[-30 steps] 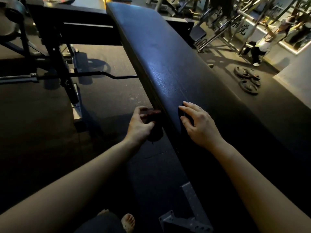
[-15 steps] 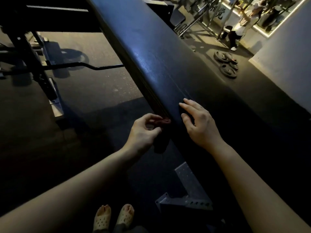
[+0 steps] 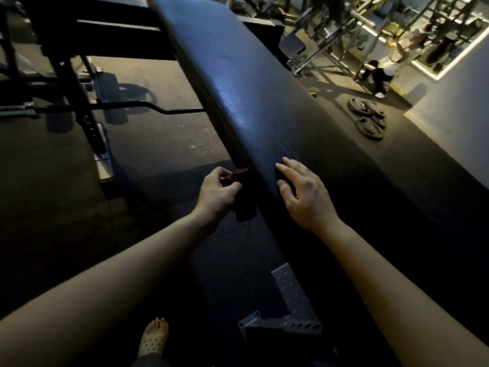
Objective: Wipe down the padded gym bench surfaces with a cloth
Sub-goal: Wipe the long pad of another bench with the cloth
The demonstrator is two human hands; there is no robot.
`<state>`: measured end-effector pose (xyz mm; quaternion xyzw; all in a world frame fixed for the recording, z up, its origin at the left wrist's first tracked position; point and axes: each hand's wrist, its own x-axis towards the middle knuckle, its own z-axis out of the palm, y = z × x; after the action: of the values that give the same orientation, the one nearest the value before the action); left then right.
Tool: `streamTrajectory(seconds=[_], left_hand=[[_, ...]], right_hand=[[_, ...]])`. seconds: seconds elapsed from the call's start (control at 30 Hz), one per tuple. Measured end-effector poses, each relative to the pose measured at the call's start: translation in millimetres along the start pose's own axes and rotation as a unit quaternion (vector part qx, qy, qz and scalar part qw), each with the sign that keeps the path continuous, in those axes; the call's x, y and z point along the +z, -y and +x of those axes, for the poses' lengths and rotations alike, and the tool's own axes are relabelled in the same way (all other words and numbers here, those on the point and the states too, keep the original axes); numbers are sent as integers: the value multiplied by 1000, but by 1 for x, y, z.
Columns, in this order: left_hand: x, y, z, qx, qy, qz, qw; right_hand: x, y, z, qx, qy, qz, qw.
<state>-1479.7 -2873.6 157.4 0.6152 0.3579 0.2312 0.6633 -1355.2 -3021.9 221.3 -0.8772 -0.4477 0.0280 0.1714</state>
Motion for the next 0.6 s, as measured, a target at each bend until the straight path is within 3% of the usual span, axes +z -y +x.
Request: streamTrajectory(seconds=[0.3,0.47,0.6], left_hand=[[48,28,-55,92,-129,-119,980],[79,62,-133,65,-98,-108,987],[68,37,-81,91,-166,-87,978]], right_hand=[[5,-5,0,-19,-46,9,999],[4,-4,-2,-27,-45,9,999],[2,-3,-2,-25,-48,11,998]])
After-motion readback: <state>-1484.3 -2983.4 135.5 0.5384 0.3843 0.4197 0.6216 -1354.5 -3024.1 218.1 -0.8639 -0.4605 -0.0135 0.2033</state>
